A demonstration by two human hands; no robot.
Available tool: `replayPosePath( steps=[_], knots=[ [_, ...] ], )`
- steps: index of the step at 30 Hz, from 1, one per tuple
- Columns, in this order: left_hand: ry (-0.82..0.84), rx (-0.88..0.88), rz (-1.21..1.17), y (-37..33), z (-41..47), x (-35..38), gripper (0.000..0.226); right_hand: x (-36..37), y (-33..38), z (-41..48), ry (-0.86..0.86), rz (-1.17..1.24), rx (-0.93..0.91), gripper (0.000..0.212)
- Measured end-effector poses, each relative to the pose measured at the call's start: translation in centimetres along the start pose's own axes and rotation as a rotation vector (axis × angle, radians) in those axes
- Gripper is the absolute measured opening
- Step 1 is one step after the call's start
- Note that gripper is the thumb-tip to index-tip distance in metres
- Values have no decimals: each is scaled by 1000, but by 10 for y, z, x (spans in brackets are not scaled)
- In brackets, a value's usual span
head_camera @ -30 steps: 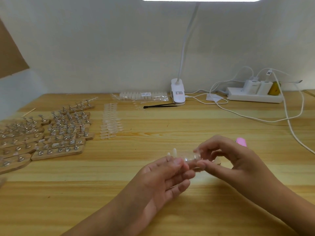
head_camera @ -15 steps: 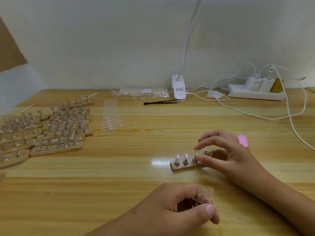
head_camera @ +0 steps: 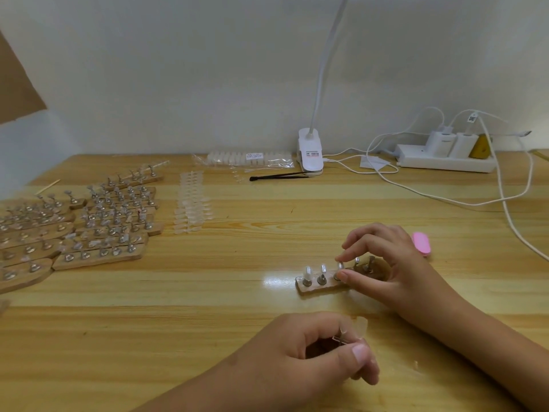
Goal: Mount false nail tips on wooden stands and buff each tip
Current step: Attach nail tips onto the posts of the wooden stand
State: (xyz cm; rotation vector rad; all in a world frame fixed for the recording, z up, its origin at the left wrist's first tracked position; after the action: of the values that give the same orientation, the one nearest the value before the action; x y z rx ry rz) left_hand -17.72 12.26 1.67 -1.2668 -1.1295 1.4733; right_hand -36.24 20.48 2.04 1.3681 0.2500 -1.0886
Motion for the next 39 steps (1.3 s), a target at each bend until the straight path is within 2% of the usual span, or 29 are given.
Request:
replayPosePath(
  steps=[3, 5, 8, 10, 13, 19, 23, 25, 26, 27, 29, 30, 31, 33, 34, 37, 39],
  knots=[
    [-23, 17, -50, -1, 2, -2, 17, -11, 6, -4, -39, 29, 24, 34],
    [-46, 16, -77, -3, 3, -3, 20, -22, 15, -6, -69, 133, 25, 32],
    [-93, -3, -101, -4, 4, -3, 27, -29, 31, -13, 64, 264, -27, 43],
    [-126, -3, -105, -4, 5, -4, 27, -25, 41, -19, 104, 205, -76, 31],
    [-174, 5, -106, -5, 6, -6, 27, -17, 45, -24, 18, 20, -185, 7],
    [-242, 16, -92, -4, 6, -7, 27, -11, 42, -28, -29, -8, -258, 9],
    [-256, -23, -313, -1, 7, -8, 27, -11, 46, -28, -93, -227, -464, 15],
    [-260, 57, -136, -1, 5, -8, 28, -13, 49, -28, -71, -180, -411, 12],
    [-268, 152, 39, 0, 3, -8, 27, -15, 51, -27, -24, -60, -311, 9],
    [-279, 278, 290, 0, 3, -9, 25, -18, 52, -26, 62, 129, -178, 9],
    [-311, 527, 851, -1, 2, -11, 23, -23, 46, -22, 276, 581, 83, 21],
    [-315, 634, 998, -2, 1, -10, 22, -24, 40, -20, 294, 712, 181, 27],
    [-317, 677, 990, -2, 0, -8, 22, -25, 34, -18, 263, 764, 242, 31],
    [-346, 635, 641, -8, 1, -9, 24, -27, 31, -15, 202, 844, 288, 32],
    [-336, 542, 396, -10, 2, -12, 25, -28, 32, -14, 173, 842, 275, 32],
    [-268, 247, -292, -9, 5, -16, 24, -27, 32, -14, 104, 704, 198, 27],
    [-272, 167, -577, -8, 8, -16, 22, -23, 33, -15, 90, 600, 158, 22]
  ],
)
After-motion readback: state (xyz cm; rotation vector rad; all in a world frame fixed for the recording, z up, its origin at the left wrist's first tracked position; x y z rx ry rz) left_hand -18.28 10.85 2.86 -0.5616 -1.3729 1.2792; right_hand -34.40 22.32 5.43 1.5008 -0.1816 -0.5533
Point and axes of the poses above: each hand's wrist, its own z-axis towards the middle knuckle, its own x-axis out of the palm, y = z × x, the point moved 1 cm from there along z, towards the middle knuckle, and after that the axes turned 8 degrees about x, right-handed, at the moved point
